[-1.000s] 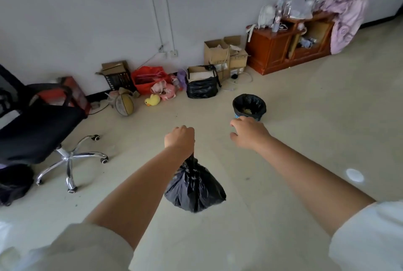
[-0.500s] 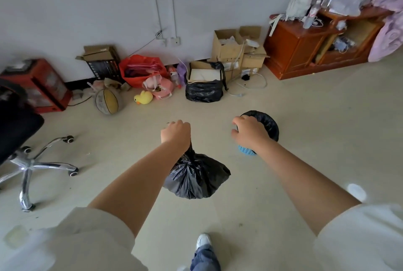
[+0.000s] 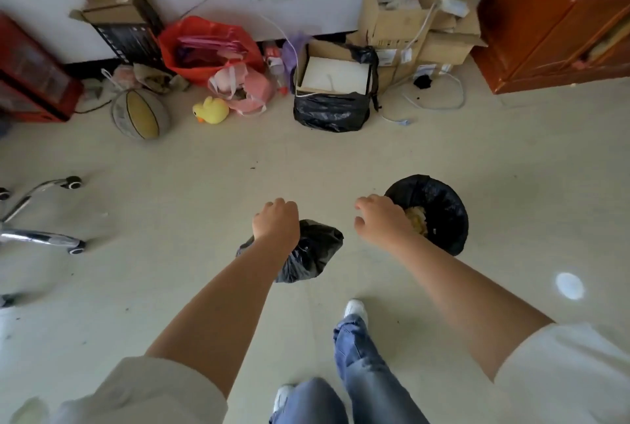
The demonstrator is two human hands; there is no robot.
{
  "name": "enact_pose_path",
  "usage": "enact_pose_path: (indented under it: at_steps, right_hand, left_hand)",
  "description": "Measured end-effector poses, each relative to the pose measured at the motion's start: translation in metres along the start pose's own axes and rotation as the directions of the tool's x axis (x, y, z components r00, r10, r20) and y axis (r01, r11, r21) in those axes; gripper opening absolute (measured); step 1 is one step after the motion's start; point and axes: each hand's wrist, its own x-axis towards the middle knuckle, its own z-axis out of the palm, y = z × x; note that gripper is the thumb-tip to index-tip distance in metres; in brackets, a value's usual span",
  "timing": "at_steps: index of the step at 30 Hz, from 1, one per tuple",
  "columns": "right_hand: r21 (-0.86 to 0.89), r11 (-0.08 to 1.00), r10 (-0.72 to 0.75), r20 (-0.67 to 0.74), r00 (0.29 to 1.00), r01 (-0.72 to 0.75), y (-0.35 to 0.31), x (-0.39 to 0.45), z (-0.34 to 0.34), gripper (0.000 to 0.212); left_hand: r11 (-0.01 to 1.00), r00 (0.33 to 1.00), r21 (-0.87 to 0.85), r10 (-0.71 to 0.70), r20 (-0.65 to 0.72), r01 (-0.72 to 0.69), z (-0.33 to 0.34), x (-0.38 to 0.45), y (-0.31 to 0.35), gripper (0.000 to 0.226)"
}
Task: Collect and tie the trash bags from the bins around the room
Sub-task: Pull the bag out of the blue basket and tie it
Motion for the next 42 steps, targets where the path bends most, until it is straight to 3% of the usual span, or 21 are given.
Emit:
enact_pose_path:
  at_steps: [10, 17, 22, 32, 38, 42]
  right_hand:
    - [0.033, 0.999, -0.013, 0.178, 0.984, 0.007, 0.084, 0.155, 0.106, 0.035]
    - [0.047, 0.998, 0.017, 0.295, 0.955, -0.032, 0.134, 0.184, 0.195, 0.034]
    - [0.084, 0.993, 0.055, 0.328, 0.943, -0.086, 0.162, 0.175, 0.206, 0.034]
    - [0.082, 0.969, 0.205, 0.263, 0.943, -0.234, 0.254, 0.127, 0.145, 0.034]
    - [0.005, 0.991, 0.126, 0.256, 0.959, -0.131, 0.334, 0.102, 0.139, 0.036]
    - [-0.089, 0.994, -0.037, 0.234, 0.972, 0.059, 0.395, 0.098, 0.153, 0.034]
  left_hand:
    - [0.97, 0.968, -0.074, -0.225, 0.11, 0.233, 0.122, 0.174, 0.032, 0.031]
    - [0.981, 0.962, -0.031, -0.18, 0.203, 0.19, 0.224, 0.229, 0.063, 0.026]
    - [0.98, 0.96, -0.01, -0.192, 0.203, 0.198, 0.244, 0.228, 0.077, 0.034]
    - [0.993, 0.983, 0.037, 0.102, 0.152, -0.109, 0.208, 0.184, 0.177, 0.035]
    - [0.998, 0.989, 0.012, 0.063, 0.134, -0.066, 0.225, 0.154, 0.262, 0.042]
    - [1.0, 0.993, -0.014, -0.017, 0.114, 0.019, 0.263, 0.146, 0.317, 0.04]
